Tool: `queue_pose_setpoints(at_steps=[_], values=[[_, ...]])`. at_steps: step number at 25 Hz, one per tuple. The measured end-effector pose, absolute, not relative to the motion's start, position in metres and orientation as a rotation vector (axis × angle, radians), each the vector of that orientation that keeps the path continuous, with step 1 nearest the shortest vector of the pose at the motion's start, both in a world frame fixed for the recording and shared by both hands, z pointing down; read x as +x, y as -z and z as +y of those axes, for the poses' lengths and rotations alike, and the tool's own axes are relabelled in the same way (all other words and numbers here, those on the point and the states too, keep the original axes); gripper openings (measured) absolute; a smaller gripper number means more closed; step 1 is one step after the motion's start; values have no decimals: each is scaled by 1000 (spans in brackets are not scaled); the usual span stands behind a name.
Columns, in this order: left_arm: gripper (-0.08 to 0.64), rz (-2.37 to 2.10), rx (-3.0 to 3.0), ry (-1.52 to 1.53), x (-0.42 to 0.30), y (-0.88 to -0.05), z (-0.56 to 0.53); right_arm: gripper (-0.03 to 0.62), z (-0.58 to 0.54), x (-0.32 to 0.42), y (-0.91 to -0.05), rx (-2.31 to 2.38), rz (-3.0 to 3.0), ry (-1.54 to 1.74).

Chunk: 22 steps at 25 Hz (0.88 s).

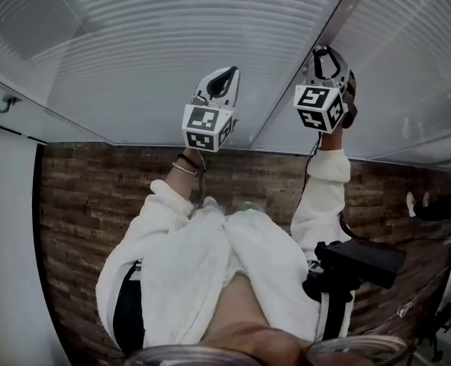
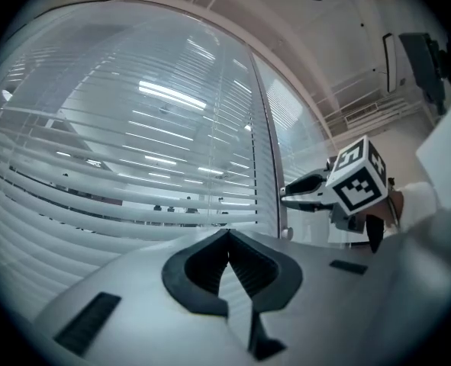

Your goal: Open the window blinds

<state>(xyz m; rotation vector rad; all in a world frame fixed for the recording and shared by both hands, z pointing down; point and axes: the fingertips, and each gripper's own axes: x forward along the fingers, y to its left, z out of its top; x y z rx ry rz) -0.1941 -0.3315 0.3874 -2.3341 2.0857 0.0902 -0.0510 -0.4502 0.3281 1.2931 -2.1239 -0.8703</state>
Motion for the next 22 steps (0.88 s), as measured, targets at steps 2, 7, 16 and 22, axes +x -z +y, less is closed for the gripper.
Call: queue_pose_setpoints(at_steps=[2,7,16,22], values=[[2,2075,-2343,-78,-189,-388,-332,132,-449,-52,-326,1286,-2050,957],[2,2064,-2344,-58,-188,-391,-332,132,-447,-54,-324,1251,-1937,1097],[2,2094,-2346,-83,-194,-395,-334,133,-451,-52,-319,1408,-2442,519],[2,2082,-2346,-93,-188,-388,-336,132,-457,-40,-315,1560,-2885,-389]])
